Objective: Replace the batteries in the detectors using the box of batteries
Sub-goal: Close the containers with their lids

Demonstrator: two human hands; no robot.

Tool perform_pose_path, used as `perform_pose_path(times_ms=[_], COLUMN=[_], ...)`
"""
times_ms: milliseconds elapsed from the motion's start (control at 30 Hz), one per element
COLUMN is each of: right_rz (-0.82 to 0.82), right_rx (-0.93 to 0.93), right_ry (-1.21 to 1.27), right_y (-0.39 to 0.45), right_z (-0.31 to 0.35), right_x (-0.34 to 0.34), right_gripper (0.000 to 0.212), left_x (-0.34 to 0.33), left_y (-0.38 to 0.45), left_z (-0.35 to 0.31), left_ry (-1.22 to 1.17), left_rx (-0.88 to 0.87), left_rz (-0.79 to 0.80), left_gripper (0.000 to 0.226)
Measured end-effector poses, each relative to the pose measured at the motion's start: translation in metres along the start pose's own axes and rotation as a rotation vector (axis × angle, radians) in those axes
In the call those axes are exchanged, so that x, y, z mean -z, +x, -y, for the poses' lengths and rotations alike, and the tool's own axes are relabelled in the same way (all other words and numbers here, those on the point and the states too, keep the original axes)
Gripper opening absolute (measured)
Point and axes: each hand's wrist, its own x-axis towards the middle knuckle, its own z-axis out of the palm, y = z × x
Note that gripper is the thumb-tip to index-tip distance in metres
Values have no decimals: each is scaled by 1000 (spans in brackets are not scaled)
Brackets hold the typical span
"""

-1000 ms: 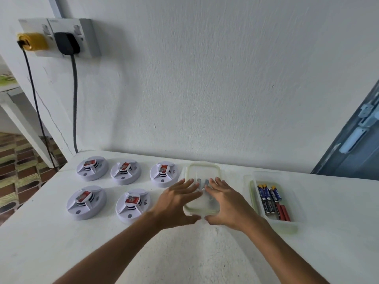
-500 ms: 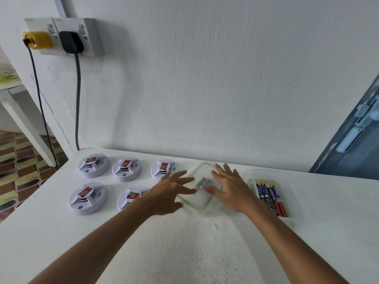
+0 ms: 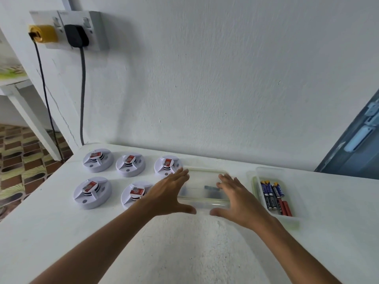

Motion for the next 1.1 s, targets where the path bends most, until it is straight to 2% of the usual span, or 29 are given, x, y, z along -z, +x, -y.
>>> perform_pose_path(times_ms=[67, 200, 300, 367, 567, 700, 800, 900, 967, 1033, 1100], right_rz=[-41, -122, -159, -190, -268, -272, -335, -431, -460, -478, -486], right_rx=[10, 14, 35, 47, 55, 34, 15, 33, 49, 74, 102], right_ry=[4, 10, 1, -7, -86, -99, -135, -64, 4, 53, 97], right_y=[1, 2, 3, 3, 7, 7, 7, 4, 2, -1, -3], right_z=[-1, -5, -8, -10, -16, -18, -9, 1, 4, 4, 4], right_x=[-4, -12, -14, -17, -29, -30, -24, -17, -16, -19, -21], right_gripper=[78, 74, 77, 78, 65, 66, 64, 53, 44, 39, 37], left_x=[-4, -11, -14, -15, -20, -21, -21, -23, -17, -12, -10], left_y=[2, 3, 4, 3, 6, 6, 8, 14, 16, 16, 17], left_z=[1, 3, 6, 5, 3, 5, -4, -17, -27, -34, -39], left_ry=[15, 80, 138, 156, 177, 132, 209, 215, 139, 65, 86], left_rx=[-10, -95, -120, -113, -107, -127, -137, -68, -1, 62, 47], left_rz=[-52, -185, -204, -221, -229, -258, -333, -435, -379, -168, 26], left_gripper=[122, 90, 92, 85, 71, 66, 51, 43, 48, 71, 88])
